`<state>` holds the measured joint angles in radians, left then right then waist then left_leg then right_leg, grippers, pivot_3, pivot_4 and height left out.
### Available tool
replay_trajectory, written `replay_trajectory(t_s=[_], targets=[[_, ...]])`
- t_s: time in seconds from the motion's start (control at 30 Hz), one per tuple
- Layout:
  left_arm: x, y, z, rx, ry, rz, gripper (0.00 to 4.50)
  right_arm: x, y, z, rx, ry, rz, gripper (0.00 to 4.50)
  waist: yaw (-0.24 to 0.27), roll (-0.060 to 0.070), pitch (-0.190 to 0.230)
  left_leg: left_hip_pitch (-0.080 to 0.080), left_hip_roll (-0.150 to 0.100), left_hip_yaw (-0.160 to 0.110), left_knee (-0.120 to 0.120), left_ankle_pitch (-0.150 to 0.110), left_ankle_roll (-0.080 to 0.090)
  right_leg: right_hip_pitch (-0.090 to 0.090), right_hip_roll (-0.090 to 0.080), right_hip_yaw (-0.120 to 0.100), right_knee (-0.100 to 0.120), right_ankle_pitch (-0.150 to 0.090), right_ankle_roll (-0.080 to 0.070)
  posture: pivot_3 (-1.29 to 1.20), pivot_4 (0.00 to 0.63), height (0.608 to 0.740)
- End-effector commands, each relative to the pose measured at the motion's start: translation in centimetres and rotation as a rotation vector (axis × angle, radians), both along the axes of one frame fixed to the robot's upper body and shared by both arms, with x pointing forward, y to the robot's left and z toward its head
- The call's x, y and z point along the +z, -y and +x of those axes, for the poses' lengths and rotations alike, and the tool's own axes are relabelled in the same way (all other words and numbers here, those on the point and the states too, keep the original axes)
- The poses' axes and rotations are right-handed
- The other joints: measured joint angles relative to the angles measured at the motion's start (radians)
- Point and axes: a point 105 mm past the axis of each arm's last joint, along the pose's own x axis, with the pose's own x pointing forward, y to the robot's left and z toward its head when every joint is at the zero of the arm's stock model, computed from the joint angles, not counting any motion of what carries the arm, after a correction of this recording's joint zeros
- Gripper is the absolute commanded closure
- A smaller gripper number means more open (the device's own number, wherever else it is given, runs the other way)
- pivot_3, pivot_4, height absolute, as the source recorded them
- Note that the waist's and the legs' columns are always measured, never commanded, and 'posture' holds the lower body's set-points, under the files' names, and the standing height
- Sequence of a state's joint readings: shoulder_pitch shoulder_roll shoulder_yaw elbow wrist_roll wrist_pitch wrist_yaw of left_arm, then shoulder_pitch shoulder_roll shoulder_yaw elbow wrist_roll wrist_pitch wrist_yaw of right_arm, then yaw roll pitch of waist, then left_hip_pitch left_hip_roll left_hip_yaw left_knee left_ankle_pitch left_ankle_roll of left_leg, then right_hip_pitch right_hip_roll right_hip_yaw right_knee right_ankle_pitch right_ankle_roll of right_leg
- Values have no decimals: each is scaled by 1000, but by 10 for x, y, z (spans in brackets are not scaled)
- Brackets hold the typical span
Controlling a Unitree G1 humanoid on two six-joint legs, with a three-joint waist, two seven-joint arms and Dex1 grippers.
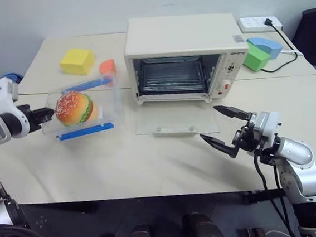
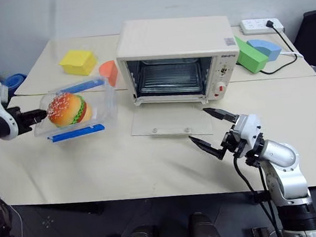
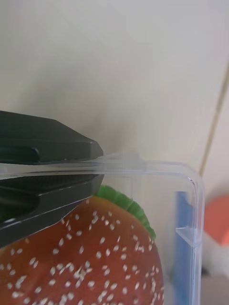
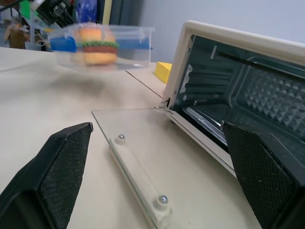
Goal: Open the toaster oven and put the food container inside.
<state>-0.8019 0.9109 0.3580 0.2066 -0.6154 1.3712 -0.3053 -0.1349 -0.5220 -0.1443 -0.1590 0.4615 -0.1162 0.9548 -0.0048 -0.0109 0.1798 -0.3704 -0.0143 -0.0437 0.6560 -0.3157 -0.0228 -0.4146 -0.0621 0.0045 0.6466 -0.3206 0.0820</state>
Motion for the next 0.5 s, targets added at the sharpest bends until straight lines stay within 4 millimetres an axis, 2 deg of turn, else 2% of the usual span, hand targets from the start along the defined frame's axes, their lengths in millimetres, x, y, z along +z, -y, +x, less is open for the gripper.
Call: replay_trajectory(t_s=[0.03,0.23,0.37,0.5], targets=[[19,37,2,-117,45,5,4497,8,19,-8,-80,46,-11,0,9,0,0,0,0,0,0,0,0,0,0,0,0,0,0,0,150,740],[7,93,1,-229,5,39,4497,1,42,-20,-199,19,-12,0,14,-1,0,-1,-1,0,3,0,1,1,0,0,2,0,1,0,150,740],[8,132,12,-278,39,12,4497,-6,52,-34,-267,-10,-6,0,8,-1,1,0,0,1,4,0,0,1,1,0,6,0,1,0,150,740],[2,148,24,-253,32,51,4497,-10,52,-43,-290,-25,0,0,1,-2,1,1,0,2,6,0,0,1,1,1,6,0,1,0,150,740]])
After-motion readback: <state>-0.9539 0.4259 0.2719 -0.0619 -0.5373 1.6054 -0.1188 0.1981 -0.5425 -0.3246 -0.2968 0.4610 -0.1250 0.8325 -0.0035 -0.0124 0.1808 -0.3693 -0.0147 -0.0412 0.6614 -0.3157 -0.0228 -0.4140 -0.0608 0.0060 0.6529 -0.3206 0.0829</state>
